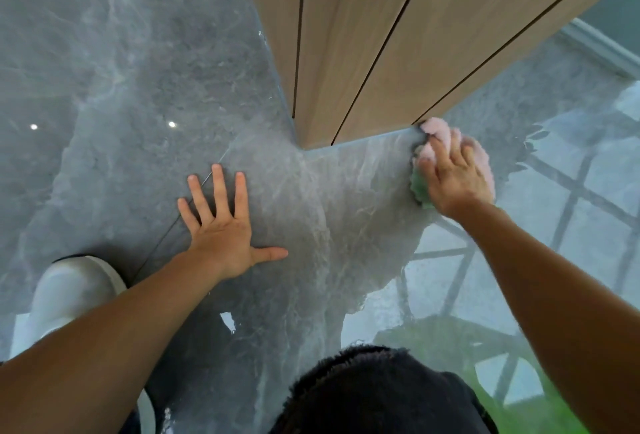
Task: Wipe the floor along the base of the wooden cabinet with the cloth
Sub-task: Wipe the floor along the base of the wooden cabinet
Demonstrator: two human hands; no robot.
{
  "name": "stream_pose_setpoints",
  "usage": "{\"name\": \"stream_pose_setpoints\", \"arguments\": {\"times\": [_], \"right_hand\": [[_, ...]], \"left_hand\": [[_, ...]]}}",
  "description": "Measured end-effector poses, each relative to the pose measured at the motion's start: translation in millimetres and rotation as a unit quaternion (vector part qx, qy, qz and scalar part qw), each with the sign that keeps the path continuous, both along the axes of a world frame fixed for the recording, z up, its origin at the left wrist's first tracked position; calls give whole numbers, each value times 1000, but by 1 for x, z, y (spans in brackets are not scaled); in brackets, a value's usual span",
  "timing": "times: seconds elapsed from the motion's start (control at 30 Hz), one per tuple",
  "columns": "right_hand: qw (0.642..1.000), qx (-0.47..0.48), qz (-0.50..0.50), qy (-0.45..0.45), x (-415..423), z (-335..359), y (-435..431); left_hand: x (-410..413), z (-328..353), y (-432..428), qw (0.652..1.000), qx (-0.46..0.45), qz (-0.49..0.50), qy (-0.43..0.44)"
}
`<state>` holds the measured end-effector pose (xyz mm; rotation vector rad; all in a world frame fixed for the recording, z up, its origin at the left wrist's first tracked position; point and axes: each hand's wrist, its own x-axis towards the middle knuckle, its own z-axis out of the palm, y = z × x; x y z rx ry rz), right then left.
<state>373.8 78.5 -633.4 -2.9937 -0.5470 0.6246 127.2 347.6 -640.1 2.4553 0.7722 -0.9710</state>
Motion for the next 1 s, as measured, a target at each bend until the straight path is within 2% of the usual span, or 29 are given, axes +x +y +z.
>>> {"name": "stream_pose_setpoints", "arguments": {"times": [0.07,0.17,0.27,0.33,0.43,0.53,0.63,0.83,0.93,1.0], "right_hand": [[999,-20,-33,28,7,1,-1],[995,-20,-81,57,-31,-4,35],[998,-7,53,44,-110,-18,79],[986,9,160,40,-152,-24,105],[966,34,255,23,-171,-30,136],[937,63,342,-5,-163,-31,169],[941,75,328,-15,-132,-33,228],[969,63,238,31,-22,-26,374],[973,49,223,33,-17,-25,384],[967,68,245,32,-43,-24,352]], "left_hand": [[1,-1,0,1000,2,-4,-4],[0,-1,0,1000,-1,10,-14],[-6,-7,-1,998,13,4,-62],[-15,-10,-1,995,37,14,-93],[-27,-7,7,990,49,109,-70],[-32,-14,14,988,50,131,-57],[-27,-17,15,988,41,138,-50],[-32,-24,16,986,40,149,-54],[-31,-26,17,987,31,150,-55],[-29,-22,17,987,21,150,-45]]}}
